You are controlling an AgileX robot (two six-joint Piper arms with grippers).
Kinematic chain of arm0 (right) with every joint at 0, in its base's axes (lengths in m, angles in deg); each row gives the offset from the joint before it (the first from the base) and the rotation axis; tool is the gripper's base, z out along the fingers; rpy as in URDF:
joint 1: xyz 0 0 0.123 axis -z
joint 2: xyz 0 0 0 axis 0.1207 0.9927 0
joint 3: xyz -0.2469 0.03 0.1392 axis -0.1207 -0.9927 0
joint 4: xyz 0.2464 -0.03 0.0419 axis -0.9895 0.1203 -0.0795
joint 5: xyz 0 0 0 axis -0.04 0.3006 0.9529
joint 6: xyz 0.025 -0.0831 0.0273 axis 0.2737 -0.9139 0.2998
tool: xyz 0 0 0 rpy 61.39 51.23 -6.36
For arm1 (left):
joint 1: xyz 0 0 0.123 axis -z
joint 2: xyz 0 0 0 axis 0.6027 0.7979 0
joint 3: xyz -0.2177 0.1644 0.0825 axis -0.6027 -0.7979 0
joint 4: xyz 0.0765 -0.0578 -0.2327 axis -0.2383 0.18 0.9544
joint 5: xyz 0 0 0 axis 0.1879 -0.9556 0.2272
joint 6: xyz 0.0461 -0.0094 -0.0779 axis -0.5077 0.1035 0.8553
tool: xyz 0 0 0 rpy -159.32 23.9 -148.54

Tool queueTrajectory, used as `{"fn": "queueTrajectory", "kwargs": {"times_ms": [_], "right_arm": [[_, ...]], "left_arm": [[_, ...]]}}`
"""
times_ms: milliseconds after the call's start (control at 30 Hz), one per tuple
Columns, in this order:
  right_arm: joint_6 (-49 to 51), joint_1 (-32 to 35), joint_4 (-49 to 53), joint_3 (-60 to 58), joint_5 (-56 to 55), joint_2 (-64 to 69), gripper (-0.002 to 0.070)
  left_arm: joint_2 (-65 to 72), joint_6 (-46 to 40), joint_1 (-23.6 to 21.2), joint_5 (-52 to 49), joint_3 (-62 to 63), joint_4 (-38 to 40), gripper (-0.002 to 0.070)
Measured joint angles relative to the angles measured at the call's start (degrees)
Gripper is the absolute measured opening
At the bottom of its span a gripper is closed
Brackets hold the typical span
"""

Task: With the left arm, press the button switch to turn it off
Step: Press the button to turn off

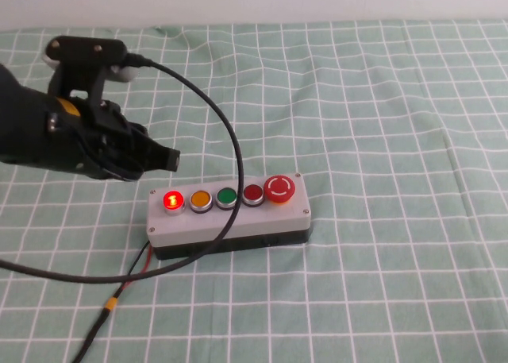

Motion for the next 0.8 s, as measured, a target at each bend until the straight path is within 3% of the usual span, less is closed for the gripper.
{"fn": "queueTrajectory", "kwargs": {"times_ms": [233, 800], "right_arm": [[0.00, 0.00, 0.00, 0.00, 0.00, 0.00, -0.0018], [0.00, 0.00, 0.00, 0.00, 0.00, 0.00, -0.0018]], "left_arm": [[8.07, -0.92, 0.00, 0.92, -0.04, 1.84, -0.0002], [12.66, -1.55, 0.00, 2.56, -0.01, 2.49, -0.0002]]}}
